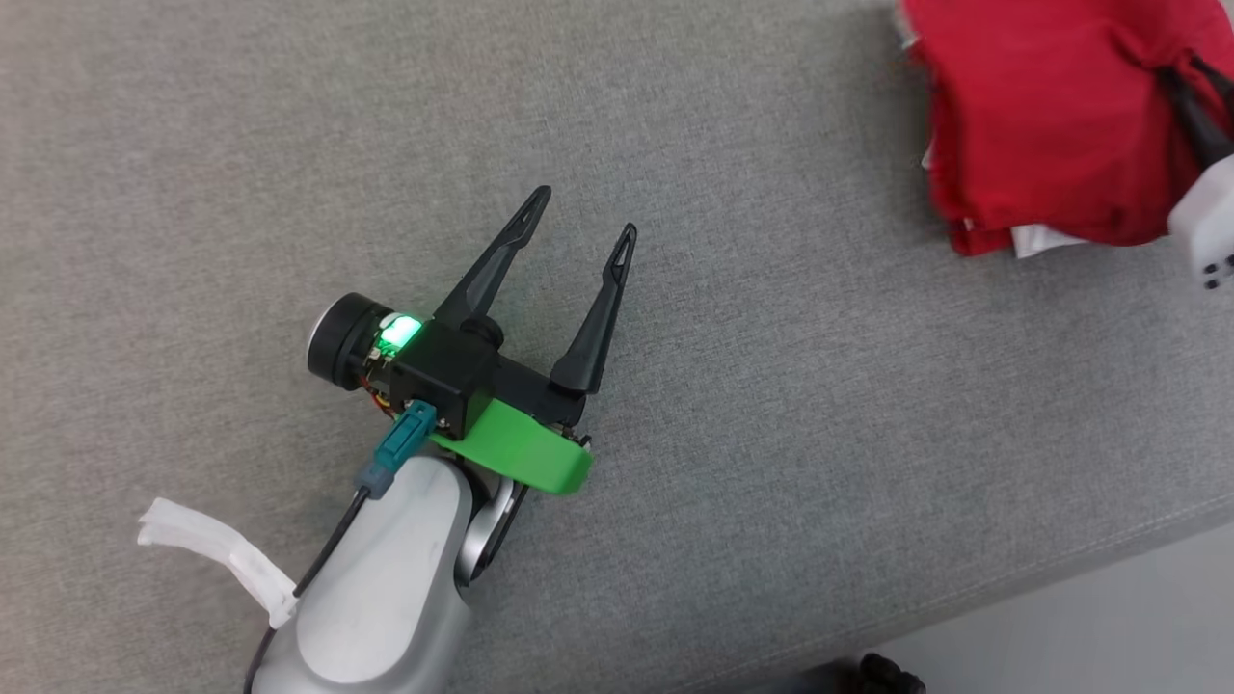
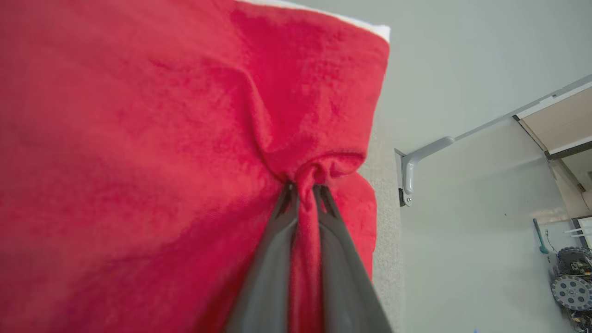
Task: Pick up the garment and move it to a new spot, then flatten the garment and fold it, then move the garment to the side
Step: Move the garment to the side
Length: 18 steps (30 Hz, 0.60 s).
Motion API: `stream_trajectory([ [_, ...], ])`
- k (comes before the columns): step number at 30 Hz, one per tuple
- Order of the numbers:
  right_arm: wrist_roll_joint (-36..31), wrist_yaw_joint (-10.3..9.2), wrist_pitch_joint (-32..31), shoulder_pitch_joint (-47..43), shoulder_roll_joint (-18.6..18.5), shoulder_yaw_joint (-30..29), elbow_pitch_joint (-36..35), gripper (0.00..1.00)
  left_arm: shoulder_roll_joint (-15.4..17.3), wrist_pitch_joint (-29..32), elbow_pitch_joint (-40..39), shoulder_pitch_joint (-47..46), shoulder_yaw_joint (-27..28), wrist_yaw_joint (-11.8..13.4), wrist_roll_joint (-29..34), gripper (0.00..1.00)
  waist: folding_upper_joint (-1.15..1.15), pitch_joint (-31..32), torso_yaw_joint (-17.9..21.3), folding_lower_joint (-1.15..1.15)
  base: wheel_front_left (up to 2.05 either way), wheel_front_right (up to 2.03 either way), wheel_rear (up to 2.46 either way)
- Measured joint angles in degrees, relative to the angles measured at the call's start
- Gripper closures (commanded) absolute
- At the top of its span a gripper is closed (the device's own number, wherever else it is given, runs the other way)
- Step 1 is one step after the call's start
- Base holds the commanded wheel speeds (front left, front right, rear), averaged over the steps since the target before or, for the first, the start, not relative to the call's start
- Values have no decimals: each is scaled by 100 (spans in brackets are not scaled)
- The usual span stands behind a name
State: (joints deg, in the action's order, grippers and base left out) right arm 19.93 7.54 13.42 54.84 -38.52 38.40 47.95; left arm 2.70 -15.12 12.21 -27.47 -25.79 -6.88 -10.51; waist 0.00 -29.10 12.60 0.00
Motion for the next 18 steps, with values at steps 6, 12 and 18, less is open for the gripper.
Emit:
stream_trajectory([
  [6,9,0,65,230,-237,-64,480,100,2,0,-9,-32,65,-16,8,0,0,-323,16,0,0,0,0],
  [12,91,0,114,308,-104,-111,991,100,2,0,-16,-29,66,-22,5,0,0,-362,-158,0,0,0,0],
  [18,167,0,131,324,27,-237,1224,0,2,0,-3,43,127,-25,-21,0,0,-169,-194,0,0,0,0],
])
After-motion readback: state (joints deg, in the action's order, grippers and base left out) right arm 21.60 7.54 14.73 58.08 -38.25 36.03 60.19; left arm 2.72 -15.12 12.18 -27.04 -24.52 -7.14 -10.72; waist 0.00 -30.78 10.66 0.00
